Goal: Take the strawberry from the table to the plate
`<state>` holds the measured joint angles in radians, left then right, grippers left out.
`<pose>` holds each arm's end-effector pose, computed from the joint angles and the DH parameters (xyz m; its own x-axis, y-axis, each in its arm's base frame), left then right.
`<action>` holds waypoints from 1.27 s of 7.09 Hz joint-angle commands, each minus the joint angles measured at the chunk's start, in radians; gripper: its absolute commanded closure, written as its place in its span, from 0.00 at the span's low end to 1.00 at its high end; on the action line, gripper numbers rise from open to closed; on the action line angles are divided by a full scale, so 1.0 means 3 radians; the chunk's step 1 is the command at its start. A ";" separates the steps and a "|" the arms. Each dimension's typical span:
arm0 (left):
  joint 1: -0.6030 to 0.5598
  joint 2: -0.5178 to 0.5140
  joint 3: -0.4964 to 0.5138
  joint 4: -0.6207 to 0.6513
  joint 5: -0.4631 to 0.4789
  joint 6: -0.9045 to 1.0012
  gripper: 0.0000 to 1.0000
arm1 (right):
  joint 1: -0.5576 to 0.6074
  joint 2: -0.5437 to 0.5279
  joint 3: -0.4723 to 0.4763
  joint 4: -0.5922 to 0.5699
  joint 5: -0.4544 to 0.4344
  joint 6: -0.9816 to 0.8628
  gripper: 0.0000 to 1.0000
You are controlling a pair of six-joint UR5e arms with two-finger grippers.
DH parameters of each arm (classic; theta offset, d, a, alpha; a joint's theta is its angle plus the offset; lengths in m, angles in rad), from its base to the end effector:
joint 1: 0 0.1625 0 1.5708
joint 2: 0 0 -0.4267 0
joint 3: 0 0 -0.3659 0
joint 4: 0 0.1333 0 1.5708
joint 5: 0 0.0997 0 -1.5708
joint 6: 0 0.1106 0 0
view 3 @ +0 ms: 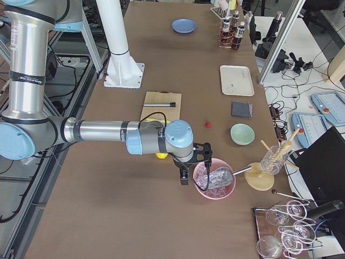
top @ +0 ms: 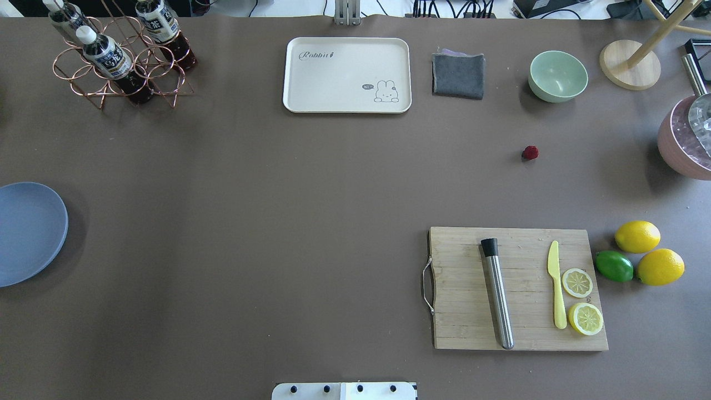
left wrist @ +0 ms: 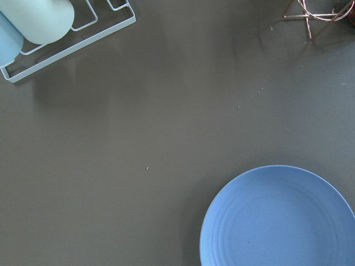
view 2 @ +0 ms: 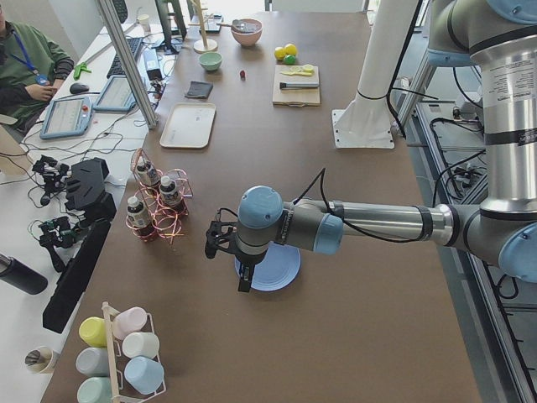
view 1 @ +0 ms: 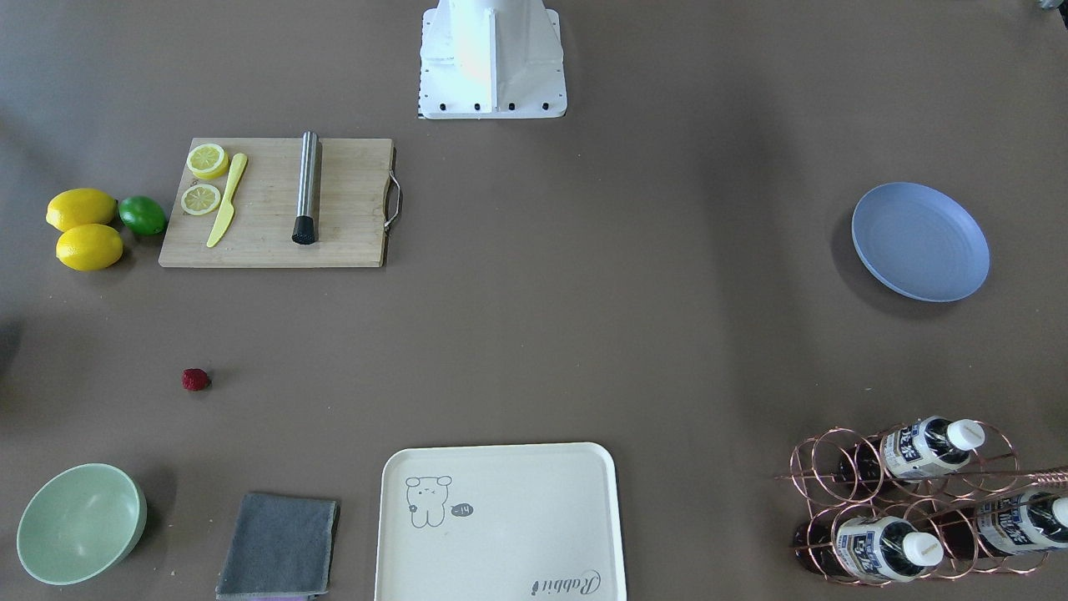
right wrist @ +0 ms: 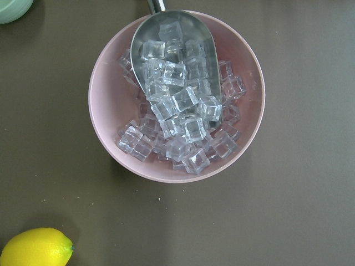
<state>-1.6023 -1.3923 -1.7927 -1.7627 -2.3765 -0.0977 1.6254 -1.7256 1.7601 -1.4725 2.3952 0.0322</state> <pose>-0.0662 -0.4027 0.6178 0.6912 0.0508 -0.7208 0.0985 0.9816 0.1636 0.0743 -0.4052 0.6327 0.6812 -0.0281 0.7316 -0.0761 0.9911 0.1089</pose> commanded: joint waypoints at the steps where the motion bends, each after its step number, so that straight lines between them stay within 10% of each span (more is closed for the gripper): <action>1: -0.0008 -0.0062 0.0028 -0.0025 0.0001 0.0008 0.02 | 0.0002 0.0010 0.0018 0.0005 0.0003 0.0000 0.00; 6: -0.0013 -0.0002 0.0227 -0.0453 -0.0019 0.0039 0.02 | 0.0002 0.0020 0.0008 -0.0006 0.0013 0.0005 0.00; 9: 0.0028 -0.0058 0.0900 -0.1269 -0.0045 0.0009 0.02 | 0.0002 0.0020 0.0023 0.0005 0.0013 0.0005 0.00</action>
<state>-1.6002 -1.4034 -1.6219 -2.0223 -2.3836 -0.0902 1.6260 -1.7197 1.7660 -1.4714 2.3991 0.0338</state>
